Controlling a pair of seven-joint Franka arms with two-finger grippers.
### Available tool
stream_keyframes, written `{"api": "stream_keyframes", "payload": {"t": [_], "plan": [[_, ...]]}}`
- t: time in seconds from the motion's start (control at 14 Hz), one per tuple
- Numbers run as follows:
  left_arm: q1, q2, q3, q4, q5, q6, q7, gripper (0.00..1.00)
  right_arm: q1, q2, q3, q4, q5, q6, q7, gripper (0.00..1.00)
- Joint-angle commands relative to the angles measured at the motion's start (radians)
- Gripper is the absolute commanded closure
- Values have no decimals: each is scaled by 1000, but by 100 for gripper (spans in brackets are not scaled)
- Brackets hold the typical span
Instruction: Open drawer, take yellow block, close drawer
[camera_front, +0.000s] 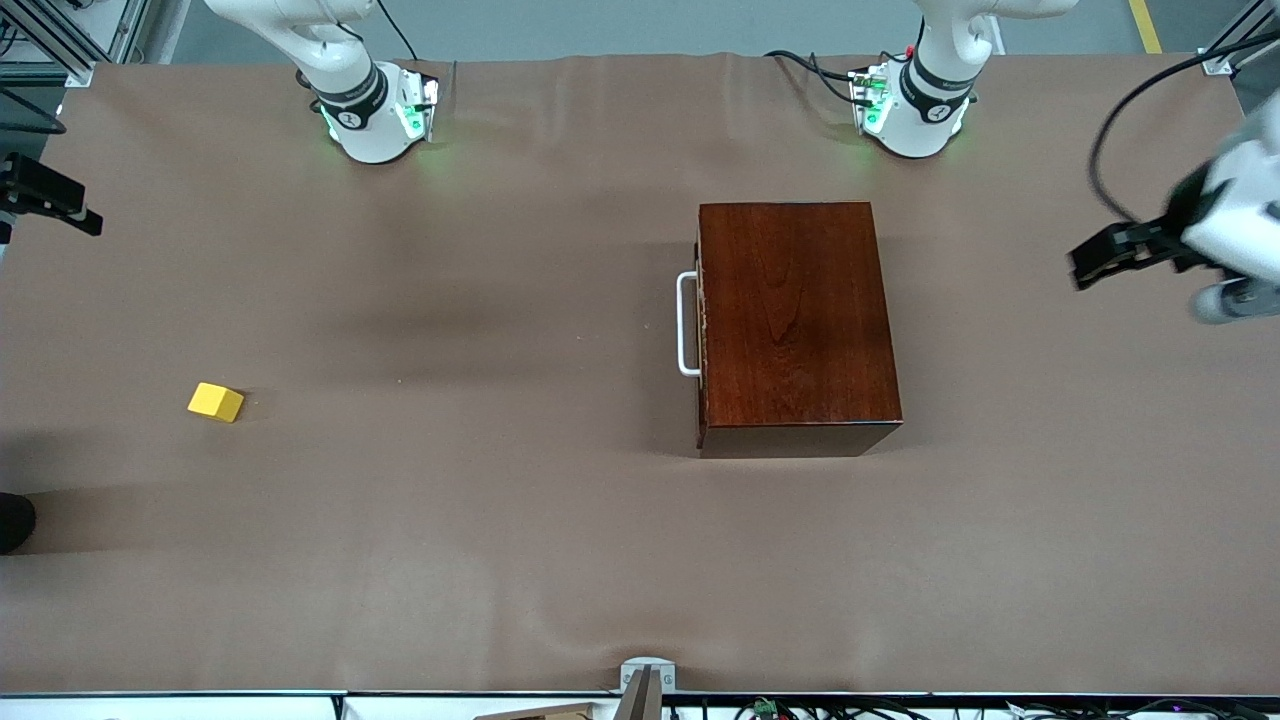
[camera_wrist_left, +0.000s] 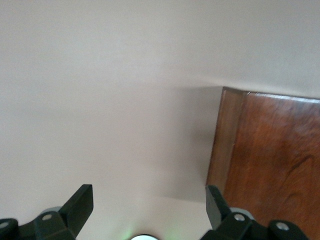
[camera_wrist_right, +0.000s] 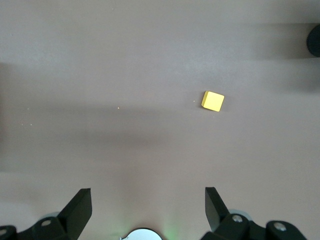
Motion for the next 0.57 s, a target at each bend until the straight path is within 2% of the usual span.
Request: {"api": "stream_keyframes", "payload": {"t": [0.0, 0.14, 0.36, 0.5], "plan": [[49, -146, -15, -210, -15, 74, 157, 0, 10, -34, -5, -26, 10, 26, -58, 0], [83, -211, -18, -293, -20, 89, 206, 0, 6, -27, -5, -15, 11, 25, -60, 0], [158, -335, -122, -437, -21, 161, 190, 0, 11, -27, -5, -12, 10, 22, -62, 0], [149, -354, -130, -451, -21, 183, 187, 0, 11, -27, -5, -13, 10, 20, -60, 0]]}}
